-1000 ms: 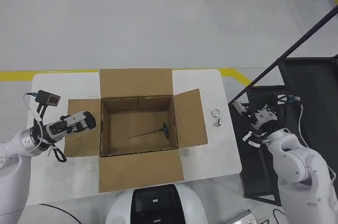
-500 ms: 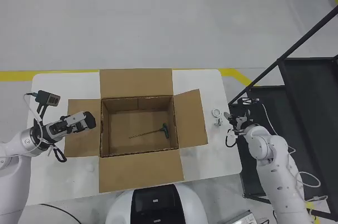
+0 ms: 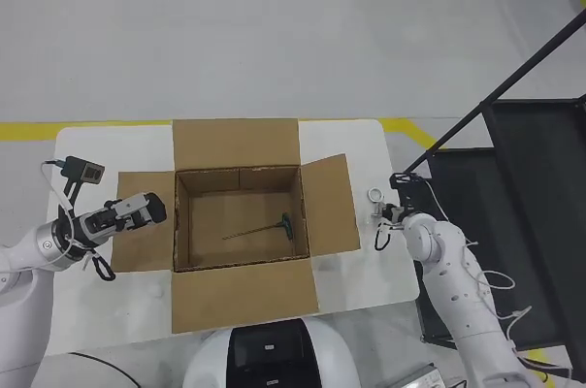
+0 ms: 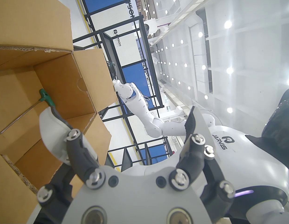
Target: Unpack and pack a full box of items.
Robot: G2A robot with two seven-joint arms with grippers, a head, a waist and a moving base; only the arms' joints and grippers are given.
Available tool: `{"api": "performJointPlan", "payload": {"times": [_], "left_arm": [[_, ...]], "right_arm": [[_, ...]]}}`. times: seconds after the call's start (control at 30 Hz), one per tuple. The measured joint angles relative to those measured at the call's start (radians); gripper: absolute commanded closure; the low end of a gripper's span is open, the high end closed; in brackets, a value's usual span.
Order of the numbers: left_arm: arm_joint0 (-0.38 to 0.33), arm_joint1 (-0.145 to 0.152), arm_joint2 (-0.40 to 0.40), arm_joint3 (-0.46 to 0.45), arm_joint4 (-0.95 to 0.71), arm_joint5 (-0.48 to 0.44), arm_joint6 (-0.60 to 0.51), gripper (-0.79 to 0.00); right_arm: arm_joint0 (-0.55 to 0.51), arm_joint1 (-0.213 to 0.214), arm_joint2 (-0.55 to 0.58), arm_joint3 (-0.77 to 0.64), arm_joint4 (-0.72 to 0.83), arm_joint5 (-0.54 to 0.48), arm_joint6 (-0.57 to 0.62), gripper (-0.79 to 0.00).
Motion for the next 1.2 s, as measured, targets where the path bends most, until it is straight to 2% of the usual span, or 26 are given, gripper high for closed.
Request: {"api": "performJointPlan", "payload": {"times": [0.23, 0.43, 0.47, 0.53, 0.57, 0.63, 0.67, 0.8, 0.93, 1.03, 1.2], "left_arm": [[0.0, 0.0, 0.0, 0.0, 0.0, 0.0, 0.0, -0.785], [0.0, 0.0, 0.0, 0.0, 0.0, 0.0, 0.0, -0.785], [0.0, 0.0, 0.0, 0.0, 0.0, 0.0, 0.0, -0.785], [0.0, 0.0, 0.0, 0.0, 0.0, 0.0, 0.0, -0.785], [0.0, 0.0, 0.0, 0.0, 0.0, 0.0, 0.0, -0.785], [0.0, 0.0, 0.0, 0.0, 0.0, 0.0, 0.0, -0.785], [0.0, 0.0, 0.0, 0.0, 0.0, 0.0, 0.0, -0.785], [0.0, 0.0, 0.0, 0.0, 0.0, 0.0, 0.0, -0.785], [0.0, 0.0, 0.0, 0.0, 0.0, 0.0, 0.0, -0.785], [0.0, 0.0, 0.0, 0.0, 0.0, 0.0, 0.0, -0.785], [0.0, 0.0, 0.0, 0.0, 0.0, 0.0, 0.0, -0.785]], "right_arm": [[0.03, -0.003, -0.021, 0.07, 0.002, -0.017, -0.014, -0.539], [0.052, -0.005, -0.036, 0.102, 0.005, -0.037, -0.003, -0.456], [0.057, -0.005, -0.041, 0.109, 0.008, -0.043, 0.002, -0.391], [0.066, -0.006, -0.049, 0.12, 0.006, -0.046, 0.009, -0.314], [0.071, -0.007, -0.052, 0.127, 0.009, -0.048, 0.013, -0.188], [0.08, -0.008, -0.055, 0.137, 0.013, -0.05, 0.017, -0.043], [0.085, -0.008, -0.056, 0.142, 0.016, -0.05, 0.019, 0.0], [0.084, -0.006, -0.044, 0.134, 0.035, -0.064, 0.019, 0.0], [0.042, 0.005, -0.005, 0.067, 0.032, -0.081, 0.024, 0.0], [-0.028, 0.016, 0.048, -0.046, 0.027, -0.086, 0.014, 0.0], [-0.215, 0.03, 0.174, -0.315, 0.119, -0.148, -0.025, 0.0]]}}
